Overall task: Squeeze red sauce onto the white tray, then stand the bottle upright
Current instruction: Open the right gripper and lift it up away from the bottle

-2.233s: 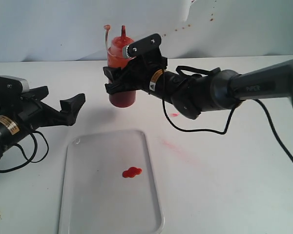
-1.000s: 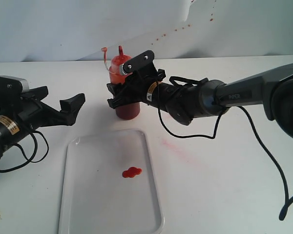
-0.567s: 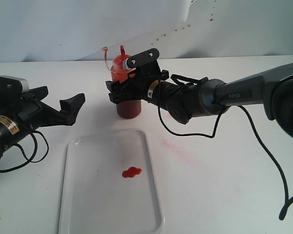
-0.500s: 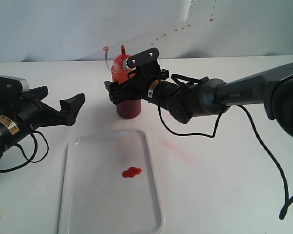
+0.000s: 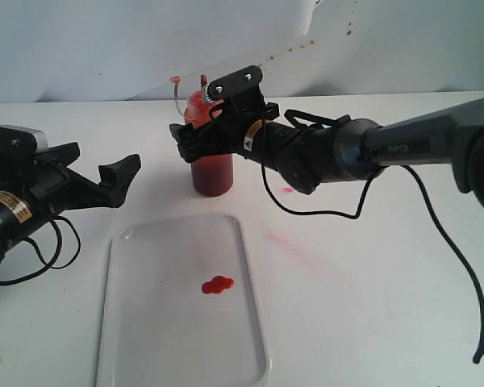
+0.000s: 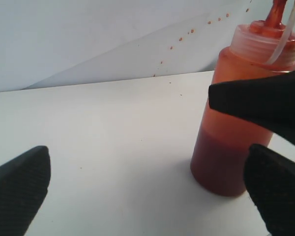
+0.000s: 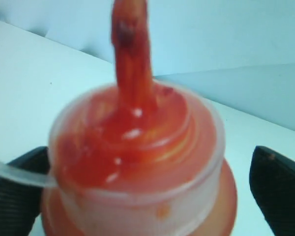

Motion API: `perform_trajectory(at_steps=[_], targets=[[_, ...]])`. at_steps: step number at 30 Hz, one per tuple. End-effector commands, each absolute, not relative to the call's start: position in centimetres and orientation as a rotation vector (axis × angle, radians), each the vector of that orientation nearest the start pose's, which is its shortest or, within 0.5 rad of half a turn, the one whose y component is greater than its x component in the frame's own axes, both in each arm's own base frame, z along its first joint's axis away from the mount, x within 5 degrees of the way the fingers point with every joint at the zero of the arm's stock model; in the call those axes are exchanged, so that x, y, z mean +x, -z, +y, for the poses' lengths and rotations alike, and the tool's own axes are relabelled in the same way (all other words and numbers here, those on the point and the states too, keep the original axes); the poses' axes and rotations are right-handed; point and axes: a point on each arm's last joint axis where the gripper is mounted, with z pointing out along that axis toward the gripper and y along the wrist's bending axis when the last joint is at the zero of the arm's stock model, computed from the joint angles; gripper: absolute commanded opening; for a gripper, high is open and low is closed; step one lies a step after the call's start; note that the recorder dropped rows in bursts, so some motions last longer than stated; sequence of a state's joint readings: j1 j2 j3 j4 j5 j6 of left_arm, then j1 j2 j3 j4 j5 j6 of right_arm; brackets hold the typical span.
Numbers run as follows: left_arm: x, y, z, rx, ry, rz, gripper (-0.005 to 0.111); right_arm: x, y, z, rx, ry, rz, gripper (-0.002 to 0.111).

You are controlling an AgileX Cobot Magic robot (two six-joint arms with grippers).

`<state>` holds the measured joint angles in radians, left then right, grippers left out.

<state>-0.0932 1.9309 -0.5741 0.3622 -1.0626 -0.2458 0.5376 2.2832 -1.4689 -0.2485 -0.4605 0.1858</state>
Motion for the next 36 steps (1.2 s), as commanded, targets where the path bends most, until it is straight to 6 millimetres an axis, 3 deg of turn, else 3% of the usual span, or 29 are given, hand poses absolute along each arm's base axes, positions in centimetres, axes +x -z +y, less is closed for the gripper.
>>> perform_trajectory(at_steps=[1,8,21,36], targets=[[31.2,-12.4,-5.7,0.231,0.398,1.774,0.104,42.4,-16.0,26.7,-0.579,-0.489,1.785,0.105],[31.2,-12.4,-5.7,0.227,0.401,1.776,0.104,41.2,-18.1,27.4,-0.718,-0.575,1.745,0.105],[31.2,-12.4,-5.7,0.228,0.402,1.774,0.104,40.7,-21.3,27.5,-0.702,-0.644,1.637,0.105],[31.3,-12.6,-5.7,0.227,0.407,1.756,0.104,38.2,-29.0,26.5,-0.733,-0.679,1.565,0.101]])
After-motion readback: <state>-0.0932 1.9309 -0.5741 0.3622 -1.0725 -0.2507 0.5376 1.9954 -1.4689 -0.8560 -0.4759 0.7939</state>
